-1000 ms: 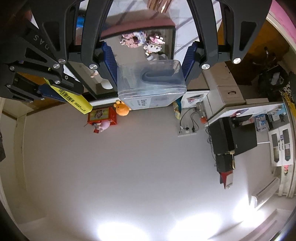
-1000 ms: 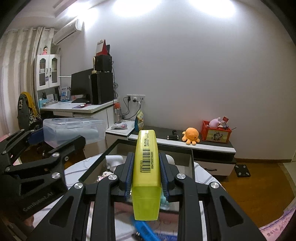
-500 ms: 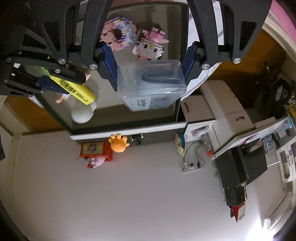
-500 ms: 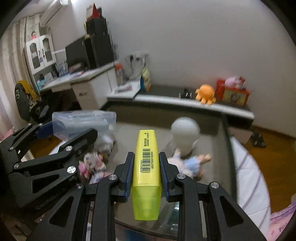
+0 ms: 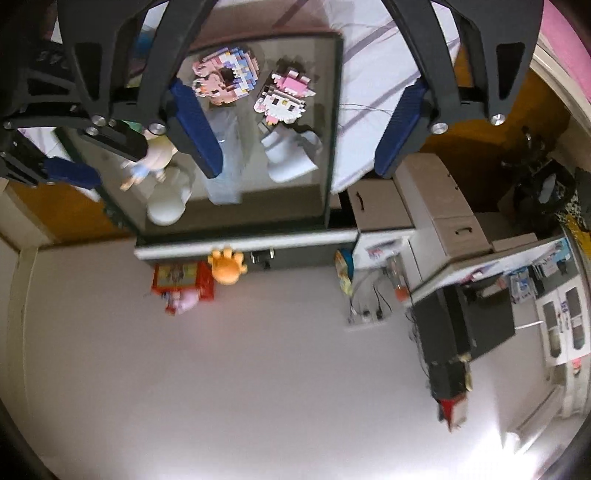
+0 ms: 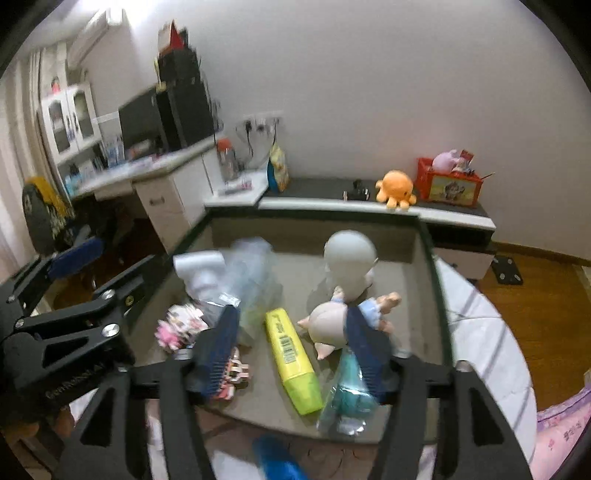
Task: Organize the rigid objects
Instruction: 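Carry the highlighter and floss box into the pink box and open both tools, then withdraw both tools from the box back over the remaining items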
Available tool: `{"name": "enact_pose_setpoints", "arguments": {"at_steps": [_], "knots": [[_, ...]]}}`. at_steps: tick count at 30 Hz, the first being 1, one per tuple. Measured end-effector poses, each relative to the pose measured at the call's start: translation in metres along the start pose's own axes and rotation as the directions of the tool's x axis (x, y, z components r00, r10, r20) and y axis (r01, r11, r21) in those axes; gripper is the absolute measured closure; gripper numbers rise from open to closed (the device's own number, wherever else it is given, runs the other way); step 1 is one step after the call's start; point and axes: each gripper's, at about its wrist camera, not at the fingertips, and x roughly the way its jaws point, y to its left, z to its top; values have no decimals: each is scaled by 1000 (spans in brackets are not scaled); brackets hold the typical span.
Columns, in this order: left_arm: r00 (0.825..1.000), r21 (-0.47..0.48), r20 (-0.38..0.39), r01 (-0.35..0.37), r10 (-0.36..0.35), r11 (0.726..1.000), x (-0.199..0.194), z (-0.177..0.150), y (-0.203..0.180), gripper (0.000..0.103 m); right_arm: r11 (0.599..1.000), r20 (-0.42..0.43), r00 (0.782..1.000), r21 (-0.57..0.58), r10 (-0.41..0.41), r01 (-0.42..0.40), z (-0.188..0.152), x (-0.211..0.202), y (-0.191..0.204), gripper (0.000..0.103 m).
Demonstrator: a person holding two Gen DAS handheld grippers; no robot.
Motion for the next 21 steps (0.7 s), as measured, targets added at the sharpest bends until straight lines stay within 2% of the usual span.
{"name": "enact_pose_setpoints", "arguments": {"at_steps": [1, 2, 4, 8, 10, 13, 16, 21], "knots": [[1000, -11, 26, 8, -8, 1000, -13, 2, 3, 11, 1000, 22, 1000, 2, -11, 11, 1, -9, 1, 20], [999, -20, 49, 8, -7, 1000, -25, 3, 6, 5, 1000, 57, 998, -1, -17, 17, 1, -24, 3, 19], [995, -29, 100, -2, 5, 1000, -52, 1, 7, 1, 1000, 114, 993, -2, -19, 19, -2, -52, 9, 19], [983, -20, 182, 9, -5, 1000, -101, -10, 5, 0, 998, 199, 979, -41, -35, 44, -17, -100, 23, 13], [979, -11, 203, 12, -9, 1000, -121, -18, 3, 0, 995, 247, 967, -59, -57, 74, -27, -125, 31, 0], [974, -21, 226, 21, -15, 1000, -149, -29, 3, 0, 991, 305, 949, -82, -76, 106, -42, -155, 42, 0], [965, -22, 263, -2, 8, 1000, -176, -38, 0, 0, 984, 345, 932, -90, -112, 152, -55, -178, 52, 0], [949, -12, 315, -22, 24, 1000, -213, -55, -10, 0, 984, 381, 916, -70, -128, 167, -77, -207, 55, 0]]}}
